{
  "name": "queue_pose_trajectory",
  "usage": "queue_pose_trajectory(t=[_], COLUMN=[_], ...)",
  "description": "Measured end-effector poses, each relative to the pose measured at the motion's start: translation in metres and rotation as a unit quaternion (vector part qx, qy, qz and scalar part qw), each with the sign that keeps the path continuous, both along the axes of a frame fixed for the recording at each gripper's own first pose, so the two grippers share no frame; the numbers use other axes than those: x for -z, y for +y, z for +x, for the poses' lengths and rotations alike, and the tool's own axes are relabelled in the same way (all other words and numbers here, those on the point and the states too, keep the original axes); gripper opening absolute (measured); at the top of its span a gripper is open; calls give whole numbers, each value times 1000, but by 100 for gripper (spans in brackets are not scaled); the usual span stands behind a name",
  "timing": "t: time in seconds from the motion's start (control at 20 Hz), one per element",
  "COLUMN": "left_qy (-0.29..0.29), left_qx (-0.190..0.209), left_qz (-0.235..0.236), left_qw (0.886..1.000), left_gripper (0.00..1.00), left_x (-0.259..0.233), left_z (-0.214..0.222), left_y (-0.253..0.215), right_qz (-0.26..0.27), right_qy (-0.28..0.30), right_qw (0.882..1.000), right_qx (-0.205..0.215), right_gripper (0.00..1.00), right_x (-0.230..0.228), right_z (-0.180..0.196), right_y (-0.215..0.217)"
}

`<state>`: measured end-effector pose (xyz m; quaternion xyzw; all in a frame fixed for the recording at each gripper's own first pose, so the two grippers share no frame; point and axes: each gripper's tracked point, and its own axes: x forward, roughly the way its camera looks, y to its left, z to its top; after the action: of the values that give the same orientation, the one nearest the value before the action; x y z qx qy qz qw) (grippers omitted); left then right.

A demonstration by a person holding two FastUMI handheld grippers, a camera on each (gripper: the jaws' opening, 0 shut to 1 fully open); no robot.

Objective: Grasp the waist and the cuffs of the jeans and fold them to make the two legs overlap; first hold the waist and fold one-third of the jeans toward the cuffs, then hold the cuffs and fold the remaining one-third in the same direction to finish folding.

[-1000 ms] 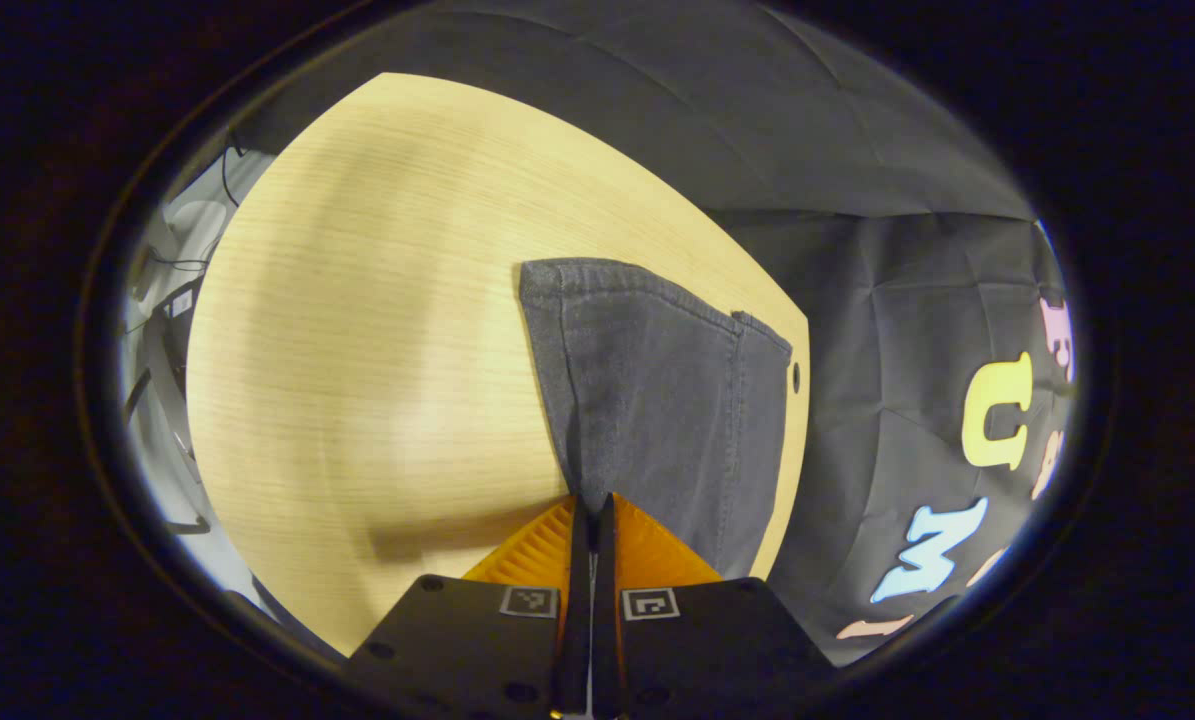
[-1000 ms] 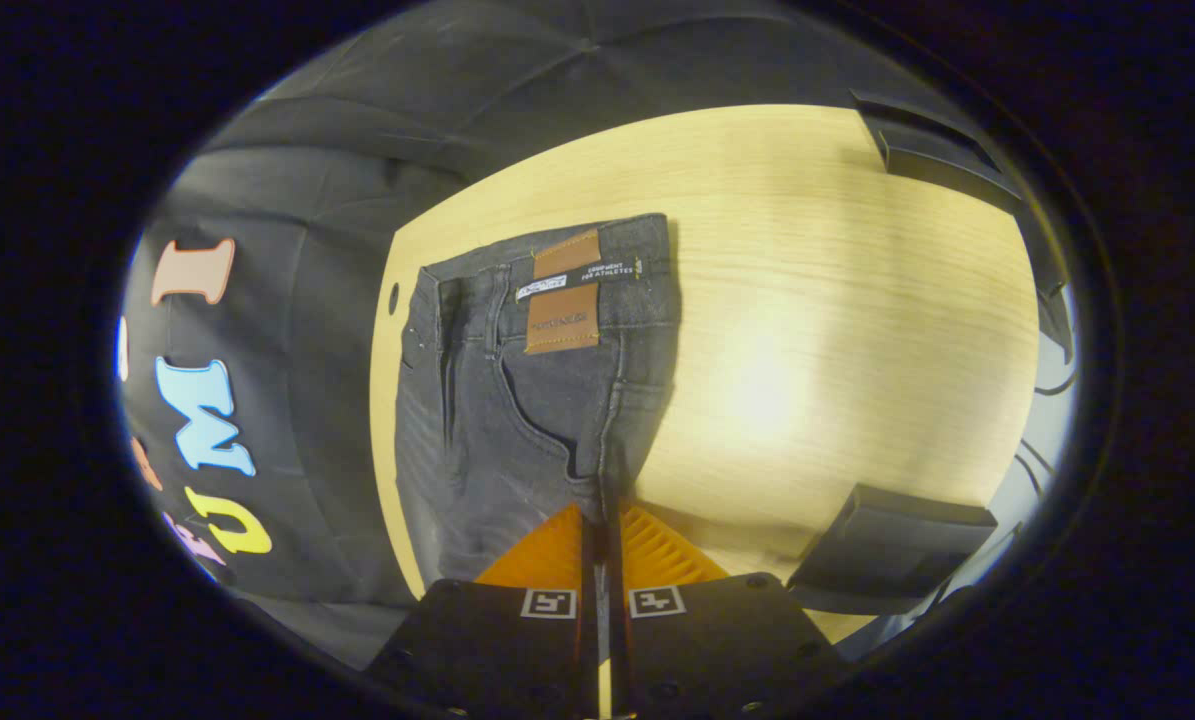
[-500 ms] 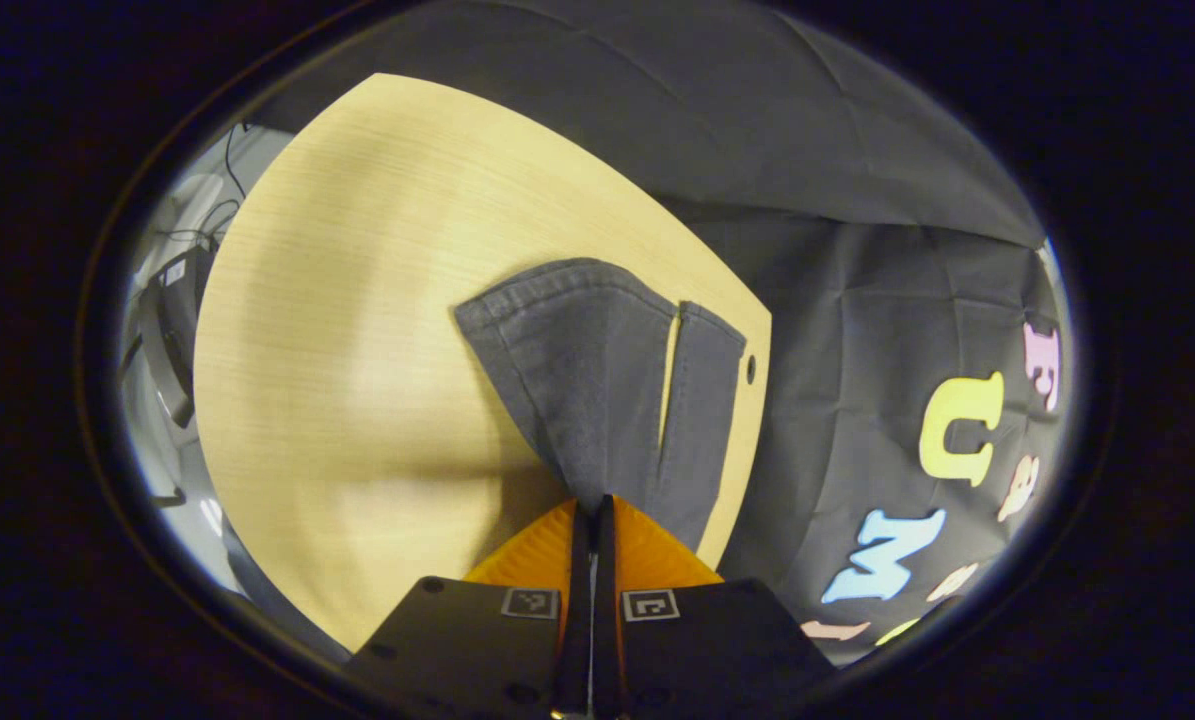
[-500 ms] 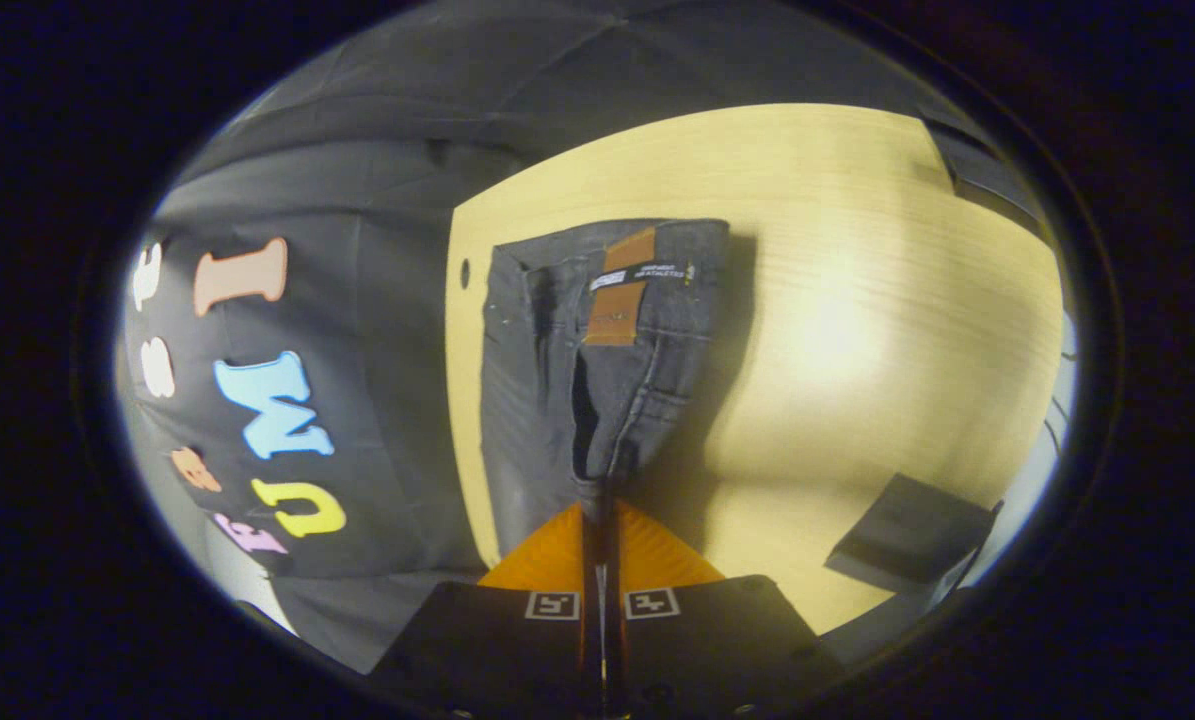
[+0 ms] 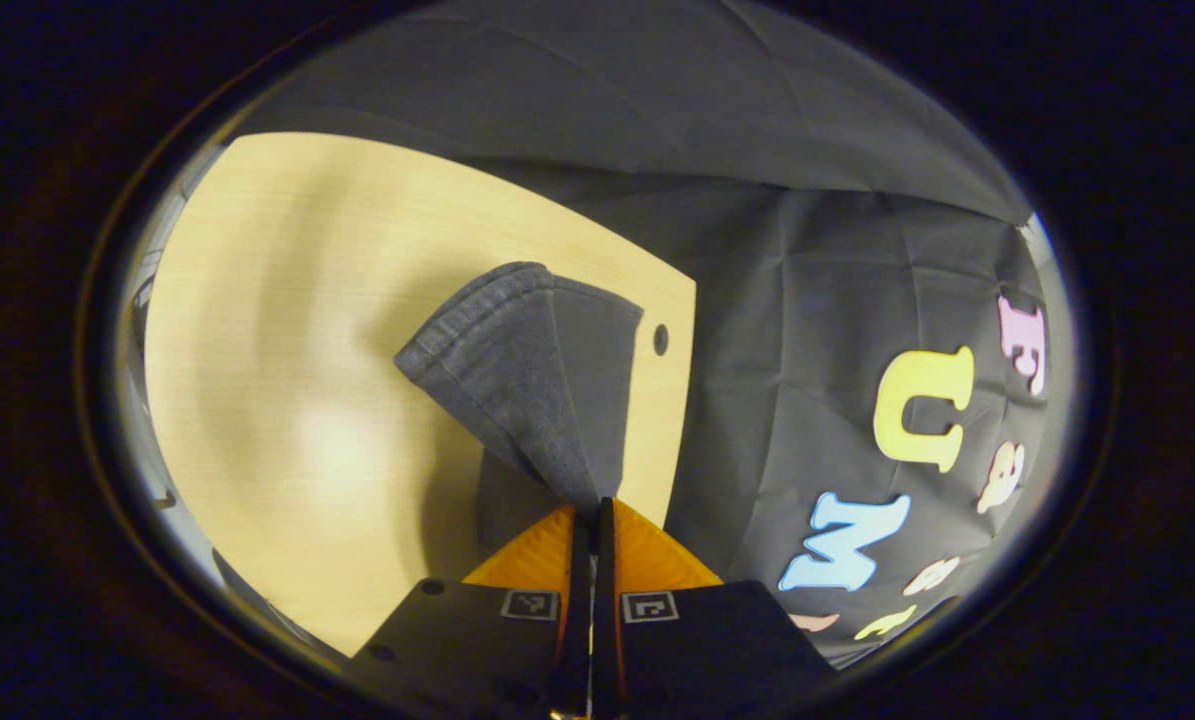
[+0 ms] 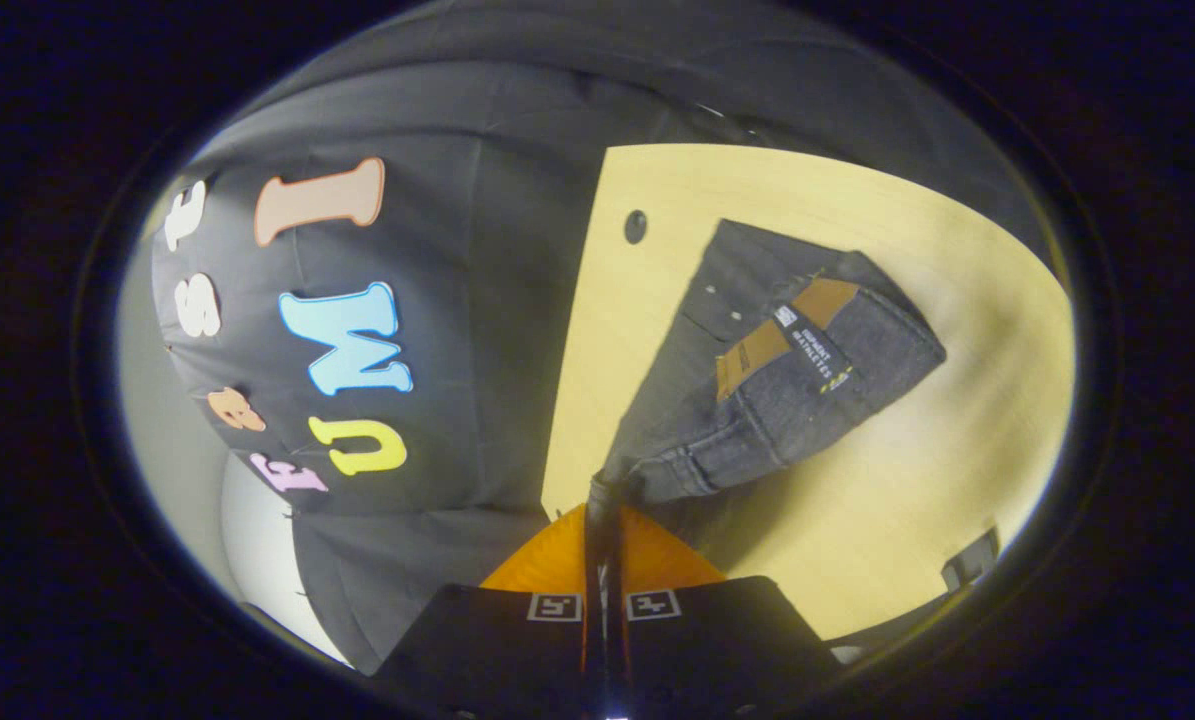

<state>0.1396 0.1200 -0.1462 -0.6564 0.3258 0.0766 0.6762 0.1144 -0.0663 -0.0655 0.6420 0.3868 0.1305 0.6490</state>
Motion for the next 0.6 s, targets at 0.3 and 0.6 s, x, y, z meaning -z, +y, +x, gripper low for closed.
queue_pose_trajectory(t=[0.3, 0.6], left_qy=[-5, 2], left_qx=[31, 79], left_qz=[20, 97], left_qw=[999, 992], left_gripper=[9, 9], left_x=[17, 63], left_z=[106, 173], left_y=[-41, -69], right_qz=[3, -48], right_qy=[53, 45], right_qw=[998, 997], right_qx=[27, 49], right_gripper=[1, 3], right_x=[42, 115], right_z=[102, 147], right_y=[10, 19])
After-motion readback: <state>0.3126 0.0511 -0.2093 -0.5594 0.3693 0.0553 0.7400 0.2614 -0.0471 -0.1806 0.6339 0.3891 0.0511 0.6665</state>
